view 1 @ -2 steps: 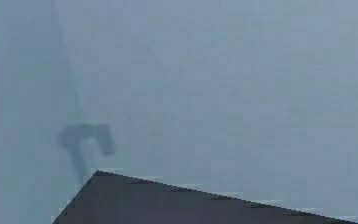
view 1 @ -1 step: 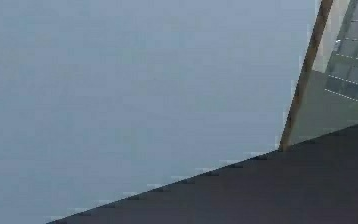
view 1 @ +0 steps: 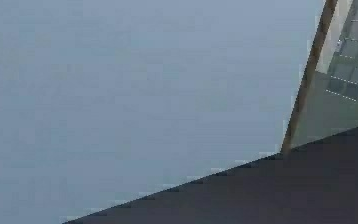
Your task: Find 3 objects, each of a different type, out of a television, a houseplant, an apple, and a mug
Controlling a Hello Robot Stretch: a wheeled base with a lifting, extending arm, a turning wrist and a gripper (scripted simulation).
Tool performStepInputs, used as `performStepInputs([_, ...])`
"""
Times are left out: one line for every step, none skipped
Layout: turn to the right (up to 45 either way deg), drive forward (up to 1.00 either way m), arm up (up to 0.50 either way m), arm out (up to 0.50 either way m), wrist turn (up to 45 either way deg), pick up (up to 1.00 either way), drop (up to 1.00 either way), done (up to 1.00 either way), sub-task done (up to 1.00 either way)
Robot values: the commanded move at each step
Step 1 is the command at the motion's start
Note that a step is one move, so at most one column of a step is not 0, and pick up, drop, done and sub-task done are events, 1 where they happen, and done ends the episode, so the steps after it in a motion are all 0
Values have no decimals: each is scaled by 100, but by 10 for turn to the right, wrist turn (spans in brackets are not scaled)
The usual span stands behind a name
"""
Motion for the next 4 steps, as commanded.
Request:
performStepInputs([450, 0, 0, 0, 0, 0, 0, 0, 0])
performStepInputs([360, 0, 0, 0, 0, 0, 0, 0, 0])
performStepInputs([0, 25, 0, 0, 0, 0, 0, 0, 0])
performStepInputs([450, 0, 0, 0, 0, 0, 0, 0, 0])
